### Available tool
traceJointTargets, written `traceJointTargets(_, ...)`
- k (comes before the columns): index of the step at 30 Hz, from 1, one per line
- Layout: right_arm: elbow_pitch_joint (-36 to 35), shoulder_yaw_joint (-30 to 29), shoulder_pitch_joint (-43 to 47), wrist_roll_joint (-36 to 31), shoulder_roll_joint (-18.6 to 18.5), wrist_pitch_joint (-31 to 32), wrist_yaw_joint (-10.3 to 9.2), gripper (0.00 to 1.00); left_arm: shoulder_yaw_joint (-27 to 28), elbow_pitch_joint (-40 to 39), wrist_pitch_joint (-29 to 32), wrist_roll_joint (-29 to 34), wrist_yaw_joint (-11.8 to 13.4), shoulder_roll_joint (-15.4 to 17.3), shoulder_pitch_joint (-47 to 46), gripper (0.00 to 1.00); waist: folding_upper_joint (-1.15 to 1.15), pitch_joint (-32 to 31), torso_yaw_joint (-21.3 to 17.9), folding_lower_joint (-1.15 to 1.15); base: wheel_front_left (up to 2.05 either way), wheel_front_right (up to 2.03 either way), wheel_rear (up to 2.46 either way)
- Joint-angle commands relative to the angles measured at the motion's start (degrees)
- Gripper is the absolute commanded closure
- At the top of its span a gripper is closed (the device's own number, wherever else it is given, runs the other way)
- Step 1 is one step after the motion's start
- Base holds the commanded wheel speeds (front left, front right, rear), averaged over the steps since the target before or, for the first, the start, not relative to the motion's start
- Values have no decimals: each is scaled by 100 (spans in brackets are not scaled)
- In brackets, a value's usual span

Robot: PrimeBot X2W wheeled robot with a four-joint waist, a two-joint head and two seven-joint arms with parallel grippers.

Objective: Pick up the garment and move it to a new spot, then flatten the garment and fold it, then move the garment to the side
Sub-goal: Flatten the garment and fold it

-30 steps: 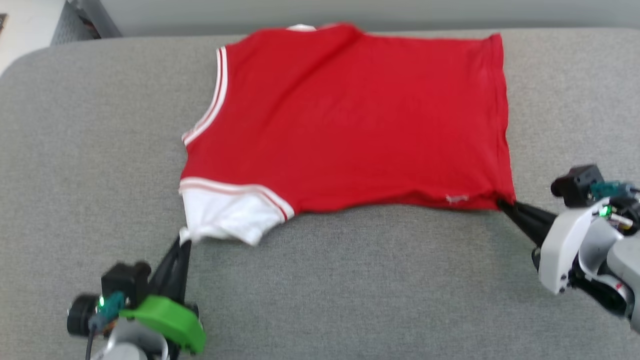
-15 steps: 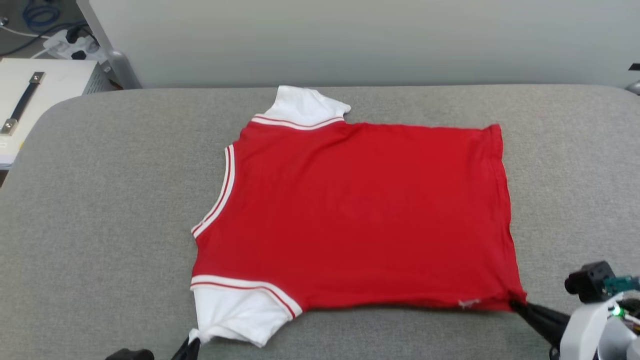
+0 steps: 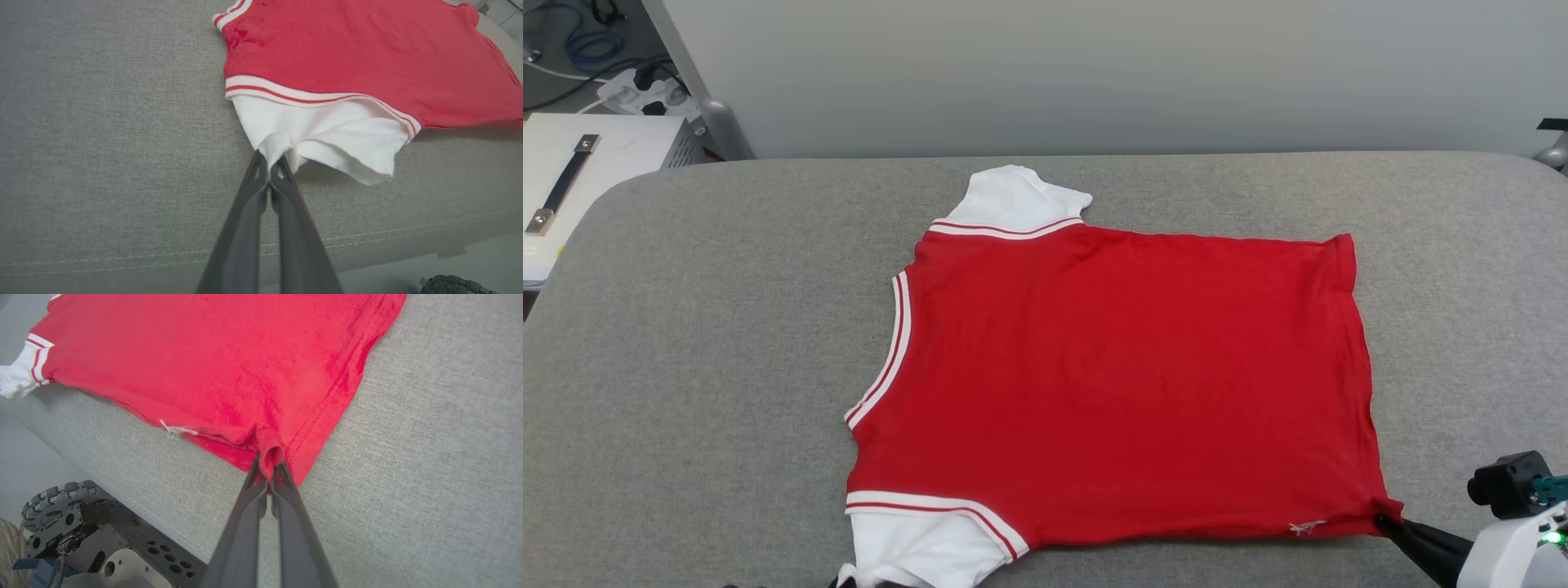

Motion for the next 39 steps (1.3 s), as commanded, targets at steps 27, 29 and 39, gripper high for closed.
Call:
traceJointTargets(27,-168,-1380,-1210,-773,969,1080,-4,100,-717,2237,269,518,-551,674,-4473,100,0,1545,-605,1,0,0,0)
traceJointTargets(29,-34,-1339,-1365,-806,1038,1048,-4,100,-797,2499,200,430,-555,627,-4603,100,0,1610,-608,1,0,0,0)
traceJointTargets(39,819,-1010,-1834,-1193,1306,671,-4,100,-1495,3362,-197,107,-558,574,-4963,100,0,1660,-528,1,0,0,0)
